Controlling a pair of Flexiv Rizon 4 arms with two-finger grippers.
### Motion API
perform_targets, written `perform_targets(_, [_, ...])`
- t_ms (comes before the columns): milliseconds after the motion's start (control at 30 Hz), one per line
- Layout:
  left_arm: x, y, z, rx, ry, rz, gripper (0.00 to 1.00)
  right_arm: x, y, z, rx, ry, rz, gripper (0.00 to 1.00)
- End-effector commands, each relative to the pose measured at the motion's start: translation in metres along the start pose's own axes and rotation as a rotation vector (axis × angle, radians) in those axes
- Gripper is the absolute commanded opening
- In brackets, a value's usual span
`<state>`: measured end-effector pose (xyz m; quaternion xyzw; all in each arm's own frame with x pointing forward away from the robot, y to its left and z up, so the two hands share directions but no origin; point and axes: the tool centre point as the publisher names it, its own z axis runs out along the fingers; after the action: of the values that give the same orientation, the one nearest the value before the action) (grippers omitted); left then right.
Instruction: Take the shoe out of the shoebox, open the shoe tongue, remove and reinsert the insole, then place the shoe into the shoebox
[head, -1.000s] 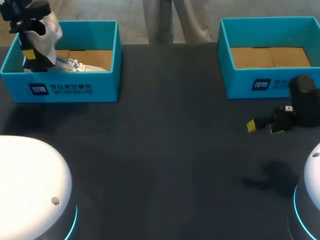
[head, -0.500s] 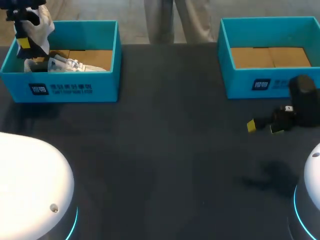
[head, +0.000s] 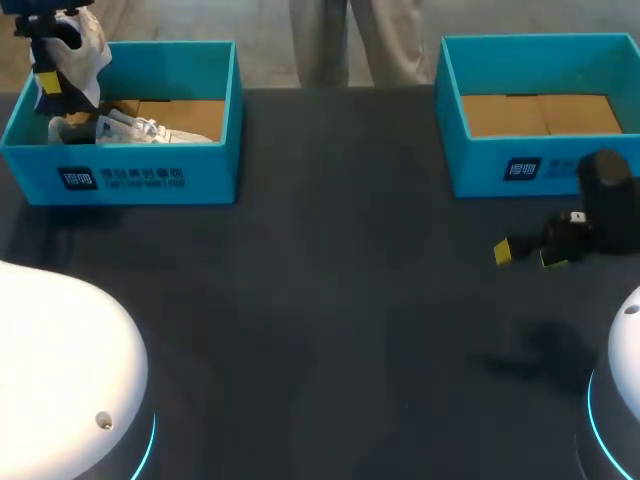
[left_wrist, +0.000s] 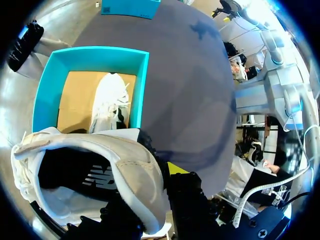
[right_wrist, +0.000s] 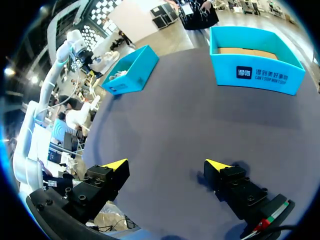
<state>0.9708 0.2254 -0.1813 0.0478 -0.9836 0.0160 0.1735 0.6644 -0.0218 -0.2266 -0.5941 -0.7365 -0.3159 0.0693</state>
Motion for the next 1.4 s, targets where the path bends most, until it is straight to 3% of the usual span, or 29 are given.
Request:
perform_targets(33, [0.001, -0.001, -0.002, 0.005, 0.0, 0.018, 0.0, 0.001, -0.001, 0.0, 0.0, -0.003, 0.001, 1.0])
perform_targets(200, [-0.007, 0.003, -0.004, -0.029, -0.012, 0.063, 0.0, 0.001, -0.001, 0.0, 0.0, -0.003, 0.001, 1.0])
perform_targets(433, [-0.033, 0.023, -0.014, -0.056, -0.023, 0.098, 0.0, 0.001, -0.001, 0.0, 0.0, -0.003, 0.001, 1.0])
perform_targets(600, [-0.048, 0.037, -0.022, -0.103, 0.008, 0.267, 0.0, 0.001, -0.001, 0.0, 0.0, -0.003, 0.001, 1.0])
perform_targets(800, [-0.057, 0.052, -0.023, -0.35, 0.066, 0.763, 0.0, 0.001, -0.001, 0.0, 0.0, -0.003, 0.001, 1.0])
perform_targets(867, [-0.065, 0.06, -0.029, -0.337, 0.093, 0.87, 0.0, 0.001, -0.001, 0.0, 0.0, -0.003, 0.001, 1.0])
perform_targets(1033, [-0.079, 0.074, -0.035, -0.482, 0.109, 1.142, 0.0, 0.001, -0.001, 0.0, 0.0, -0.003, 0.001, 1.0])
perform_targets(1067, [-0.081, 0.076, -0.036, -0.525, 0.096, 1.215, 0.0, 0.001, -0.001, 0.0, 0.0, -0.003, 0.001, 1.0])
perform_targets(1200, [-0.083, 0.085, -0.044, -0.57, 0.055, 1.408, 0.0, 0.001, -0.001, 0.0, 0.0, -0.003, 0.001, 1.0])
perform_targets(1400, [-0.08, 0.091, -0.05, -0.649, -0.042, 1.518, 0.0, 0.001, -0.001, 0.0, 0.0, -0.003, 0.001, 1.0])
